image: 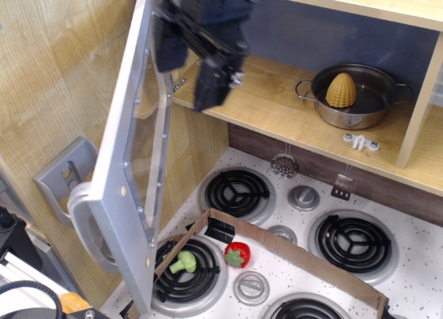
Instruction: Close microwave
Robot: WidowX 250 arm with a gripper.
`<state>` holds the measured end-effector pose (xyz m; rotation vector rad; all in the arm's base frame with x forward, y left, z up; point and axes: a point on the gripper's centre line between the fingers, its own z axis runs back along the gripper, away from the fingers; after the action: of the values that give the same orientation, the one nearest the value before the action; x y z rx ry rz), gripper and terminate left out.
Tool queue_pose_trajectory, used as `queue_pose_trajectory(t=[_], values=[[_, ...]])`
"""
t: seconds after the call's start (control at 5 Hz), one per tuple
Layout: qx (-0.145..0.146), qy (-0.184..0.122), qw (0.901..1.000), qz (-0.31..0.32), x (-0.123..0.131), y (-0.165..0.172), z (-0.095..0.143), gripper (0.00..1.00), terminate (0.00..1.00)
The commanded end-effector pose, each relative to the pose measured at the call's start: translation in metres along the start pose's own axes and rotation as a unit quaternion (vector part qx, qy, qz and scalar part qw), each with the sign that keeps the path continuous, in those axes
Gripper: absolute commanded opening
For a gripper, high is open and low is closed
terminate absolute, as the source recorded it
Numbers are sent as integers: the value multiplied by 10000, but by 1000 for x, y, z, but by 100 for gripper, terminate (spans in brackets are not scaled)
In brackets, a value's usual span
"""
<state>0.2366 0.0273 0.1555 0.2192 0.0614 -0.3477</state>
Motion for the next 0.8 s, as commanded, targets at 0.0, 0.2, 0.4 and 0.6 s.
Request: queue_pose_trajectory(t=[0.0,0.2,0.4,0.6], values=[[454,146,9985,-263,-19,17,32,100,0],[525,300,9975,-366,-31,22,34,100,0],[595,454,9965,-376,-45,29,30,100,0],[604,507,9962,-359,-55,33,27,100,0]])
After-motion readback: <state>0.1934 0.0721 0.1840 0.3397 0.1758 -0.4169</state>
